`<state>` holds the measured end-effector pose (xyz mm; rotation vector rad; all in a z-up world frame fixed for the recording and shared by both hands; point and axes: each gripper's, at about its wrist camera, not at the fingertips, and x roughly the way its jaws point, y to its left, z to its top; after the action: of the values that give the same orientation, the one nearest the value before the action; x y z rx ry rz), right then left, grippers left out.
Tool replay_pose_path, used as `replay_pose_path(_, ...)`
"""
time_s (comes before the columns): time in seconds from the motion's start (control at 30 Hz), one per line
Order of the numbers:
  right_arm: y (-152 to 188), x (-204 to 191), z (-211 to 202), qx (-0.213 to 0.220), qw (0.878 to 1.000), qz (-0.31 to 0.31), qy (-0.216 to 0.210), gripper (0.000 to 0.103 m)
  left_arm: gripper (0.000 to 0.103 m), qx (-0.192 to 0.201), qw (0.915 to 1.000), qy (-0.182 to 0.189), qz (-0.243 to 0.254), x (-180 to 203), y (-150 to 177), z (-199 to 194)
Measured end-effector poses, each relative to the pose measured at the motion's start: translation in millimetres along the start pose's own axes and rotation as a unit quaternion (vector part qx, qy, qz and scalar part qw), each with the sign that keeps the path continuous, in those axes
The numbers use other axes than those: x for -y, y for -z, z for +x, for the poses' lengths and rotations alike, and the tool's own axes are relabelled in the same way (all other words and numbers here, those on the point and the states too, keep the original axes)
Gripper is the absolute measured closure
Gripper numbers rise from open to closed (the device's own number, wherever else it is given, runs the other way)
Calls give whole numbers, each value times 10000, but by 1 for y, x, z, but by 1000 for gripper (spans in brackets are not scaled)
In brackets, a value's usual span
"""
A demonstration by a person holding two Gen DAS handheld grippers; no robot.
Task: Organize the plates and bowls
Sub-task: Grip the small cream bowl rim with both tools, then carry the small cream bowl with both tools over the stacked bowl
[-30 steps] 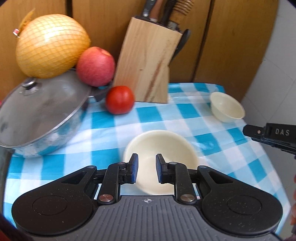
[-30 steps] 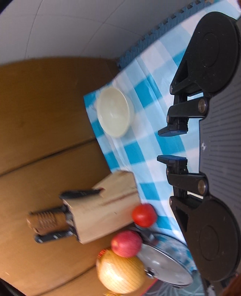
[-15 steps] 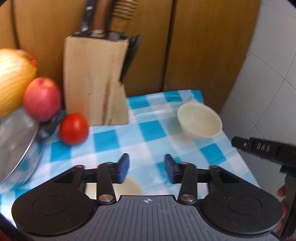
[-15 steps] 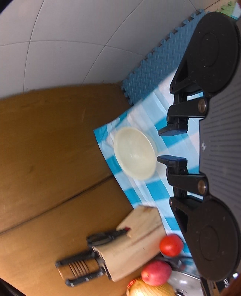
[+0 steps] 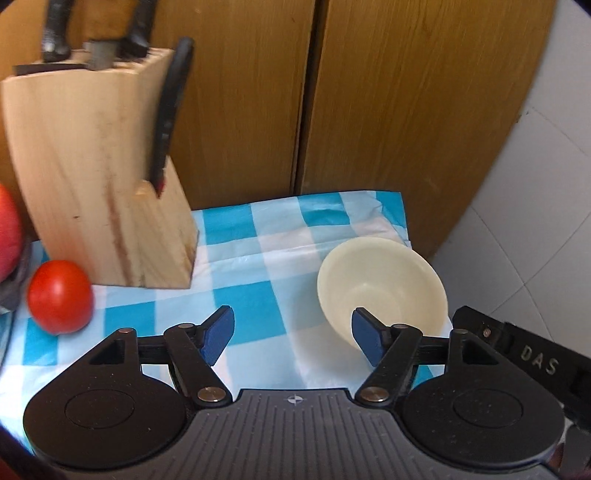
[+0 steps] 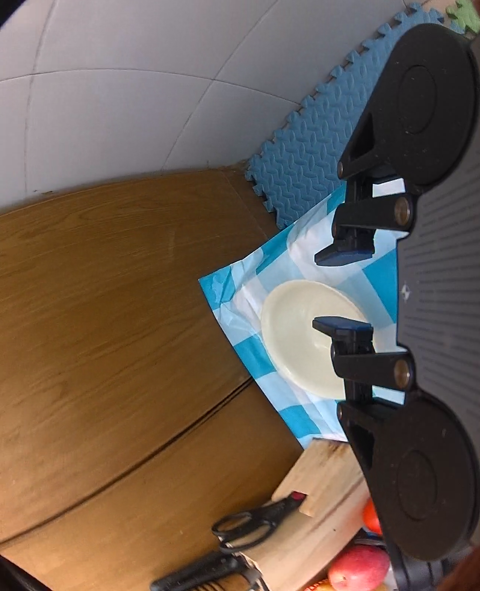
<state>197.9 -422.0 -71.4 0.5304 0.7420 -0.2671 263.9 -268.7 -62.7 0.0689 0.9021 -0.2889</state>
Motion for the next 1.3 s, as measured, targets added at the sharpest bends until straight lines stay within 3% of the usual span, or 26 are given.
replay_pose_path(0.47,-3,18,39,-164,9997,176,-24,74,28,-169,9997,-90,153,23,-4,48)
replay_pose_path(0.8,-1,20,54,-238,9995,191,-87,75,49,-252,9993,-98,251,28,2,61)
replay_pose_path(0.9,0,24,60,-371,9987,297,-197,86,63,-319,9992,12,221,27,4,64)
replay_pose_path(1.07,1,22,60,-443,9981,303,-306,92,80,-320,9987,96,374,31,5,62)
replay_pose_path(1.3,2,21,55,-542,9970,308,-463,92,81,-309,9988,74,377,29,4,51)
